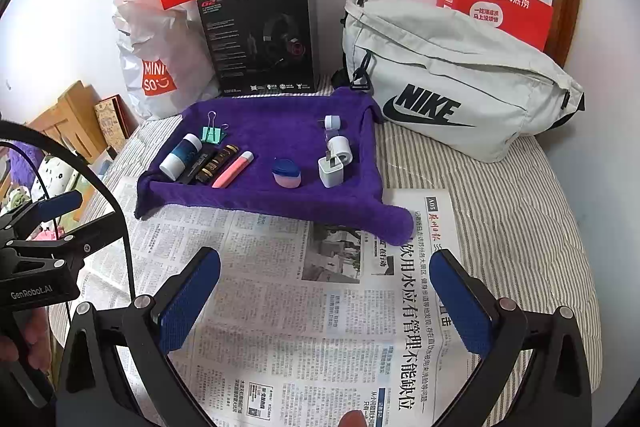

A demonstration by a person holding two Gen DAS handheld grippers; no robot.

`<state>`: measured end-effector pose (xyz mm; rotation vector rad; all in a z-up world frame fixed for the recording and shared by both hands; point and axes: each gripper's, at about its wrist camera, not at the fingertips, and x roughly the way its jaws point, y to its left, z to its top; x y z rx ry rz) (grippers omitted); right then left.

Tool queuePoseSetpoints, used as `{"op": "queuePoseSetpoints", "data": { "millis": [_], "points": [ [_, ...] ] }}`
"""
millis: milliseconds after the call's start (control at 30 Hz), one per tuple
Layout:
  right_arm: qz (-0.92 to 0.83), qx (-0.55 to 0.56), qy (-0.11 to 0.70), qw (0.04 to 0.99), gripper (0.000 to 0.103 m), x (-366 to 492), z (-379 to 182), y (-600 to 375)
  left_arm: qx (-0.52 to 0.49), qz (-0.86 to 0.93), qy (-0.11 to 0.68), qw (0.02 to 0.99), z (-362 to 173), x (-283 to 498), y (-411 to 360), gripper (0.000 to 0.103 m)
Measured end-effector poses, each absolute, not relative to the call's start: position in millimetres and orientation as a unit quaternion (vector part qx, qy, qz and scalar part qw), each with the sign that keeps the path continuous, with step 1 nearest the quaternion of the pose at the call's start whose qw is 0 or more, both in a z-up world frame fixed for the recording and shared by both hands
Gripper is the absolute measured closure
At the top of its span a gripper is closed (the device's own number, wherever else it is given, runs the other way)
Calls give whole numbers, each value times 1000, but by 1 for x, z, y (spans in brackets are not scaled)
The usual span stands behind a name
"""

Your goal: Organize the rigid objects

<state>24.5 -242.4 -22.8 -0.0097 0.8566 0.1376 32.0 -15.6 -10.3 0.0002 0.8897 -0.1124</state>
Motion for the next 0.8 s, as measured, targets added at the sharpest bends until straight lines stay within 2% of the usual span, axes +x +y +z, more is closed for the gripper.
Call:
{"op": "queuePoseSetpoints", "data": {
  "millis": [800],
  "points": [
    [67, -7, 416, 907, 0, 24, -23, -240, 1, -58, 423, 904, -9, 30, -14, 5]
  ]
}}
